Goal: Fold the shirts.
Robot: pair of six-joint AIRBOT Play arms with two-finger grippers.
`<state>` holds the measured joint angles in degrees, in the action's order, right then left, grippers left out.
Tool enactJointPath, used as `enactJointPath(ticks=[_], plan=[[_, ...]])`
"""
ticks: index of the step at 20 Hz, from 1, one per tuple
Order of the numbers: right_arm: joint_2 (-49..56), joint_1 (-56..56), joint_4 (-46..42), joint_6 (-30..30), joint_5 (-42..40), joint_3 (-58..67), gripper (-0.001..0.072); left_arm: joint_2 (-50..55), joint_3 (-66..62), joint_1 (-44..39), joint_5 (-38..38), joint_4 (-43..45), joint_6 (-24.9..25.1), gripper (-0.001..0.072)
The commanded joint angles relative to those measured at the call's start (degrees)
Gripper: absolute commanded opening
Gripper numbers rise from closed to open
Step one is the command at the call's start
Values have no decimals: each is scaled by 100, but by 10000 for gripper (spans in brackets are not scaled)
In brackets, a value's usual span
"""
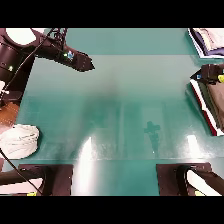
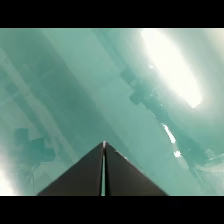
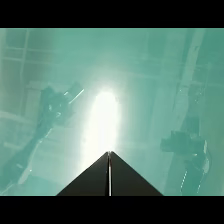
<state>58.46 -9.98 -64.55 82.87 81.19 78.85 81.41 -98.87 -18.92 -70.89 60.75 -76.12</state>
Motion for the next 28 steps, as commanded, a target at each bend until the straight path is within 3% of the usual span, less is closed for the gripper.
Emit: enactJointPath(ticks=[1, 11, 16, 19, 22, 24, 26, 27, 28], plan=[[-4, 4, 2, 2, 2, 0, 19, 0, 0, -2, 0, 0, 2, 25], [-4, 4, 2, 2, 46, 0, 19, 0, 0, -2, 2, 2, 4, 24], [-4, 4, 7, 2, 90, 0, 20, -7, -2, 7, 431, -15, 11, 25], [-4, 7, 9, 2, 103, 0, 19, -114, -7, 138, -361, 492, -9, 26], [-4, 7, 4, 2, 103, -2, 19, -481, 4, 505, -1888, 984, 0, 25], [-4, 7, 7, 0, 96, -2, 19, -863, 173, 750, -2732, 1860, -127, 26], [-2, 7, 2, -7, 87, -2, 19, -1390, 660, 870, -3344, 3283, -568, 26], [-2, 7, 2, -94, 79, -2, 19, -1668, 1012, 896, -3394, 3912, -675, 89], [-2, 11, 4, -221, 66, -2, 19, -1980, 1467, 896, -3316, 4378, -765, 412]])
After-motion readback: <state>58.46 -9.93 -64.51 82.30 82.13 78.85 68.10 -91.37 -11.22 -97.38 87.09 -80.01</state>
